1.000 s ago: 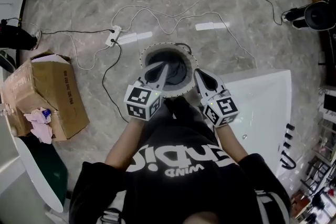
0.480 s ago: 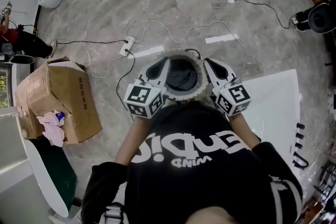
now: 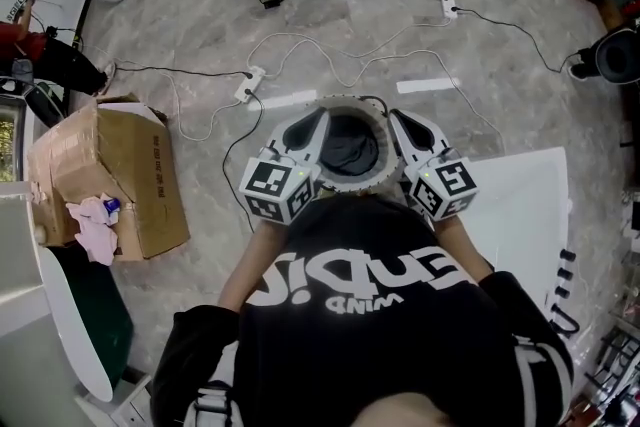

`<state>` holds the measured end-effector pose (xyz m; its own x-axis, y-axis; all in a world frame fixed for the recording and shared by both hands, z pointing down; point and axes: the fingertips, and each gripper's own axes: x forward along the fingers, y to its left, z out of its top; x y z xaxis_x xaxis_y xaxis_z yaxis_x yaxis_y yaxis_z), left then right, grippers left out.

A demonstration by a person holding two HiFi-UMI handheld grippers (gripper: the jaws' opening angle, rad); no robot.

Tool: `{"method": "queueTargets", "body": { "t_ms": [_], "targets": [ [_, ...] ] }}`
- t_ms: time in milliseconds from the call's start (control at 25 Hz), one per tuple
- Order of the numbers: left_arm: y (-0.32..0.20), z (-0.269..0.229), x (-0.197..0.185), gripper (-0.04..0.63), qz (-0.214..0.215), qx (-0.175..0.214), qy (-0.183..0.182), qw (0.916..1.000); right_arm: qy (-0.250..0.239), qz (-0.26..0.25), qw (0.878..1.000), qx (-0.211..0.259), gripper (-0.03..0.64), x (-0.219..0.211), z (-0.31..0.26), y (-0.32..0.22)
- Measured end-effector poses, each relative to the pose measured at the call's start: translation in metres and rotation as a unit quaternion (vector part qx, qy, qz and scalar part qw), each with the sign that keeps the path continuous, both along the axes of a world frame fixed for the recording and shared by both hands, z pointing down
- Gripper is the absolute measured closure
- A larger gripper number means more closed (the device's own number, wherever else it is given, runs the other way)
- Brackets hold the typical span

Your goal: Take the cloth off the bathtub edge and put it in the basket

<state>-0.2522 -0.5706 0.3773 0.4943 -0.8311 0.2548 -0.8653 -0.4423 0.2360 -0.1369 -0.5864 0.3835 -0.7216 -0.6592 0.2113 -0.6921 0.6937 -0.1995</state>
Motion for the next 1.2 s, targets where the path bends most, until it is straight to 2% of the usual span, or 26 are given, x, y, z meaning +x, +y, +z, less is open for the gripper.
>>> {"method": "queueTargets", "body": {
  "t_ms": [400,1200],
  "targets": [
    [0.008,0.003,-0.002,0.578,-0.009,-0.005,0.003,0.9999,-0.009,-0.017,1.0,0.016,0.603,-0.005,-0.007,0.008],
    [0.011,0.003,0.001,0.578,-0.013,-0.007,0.011,0.9998,-0.008,-0.014,1.0,0.008,0.603,0.001,-0.006,0.013]
  ]
}}
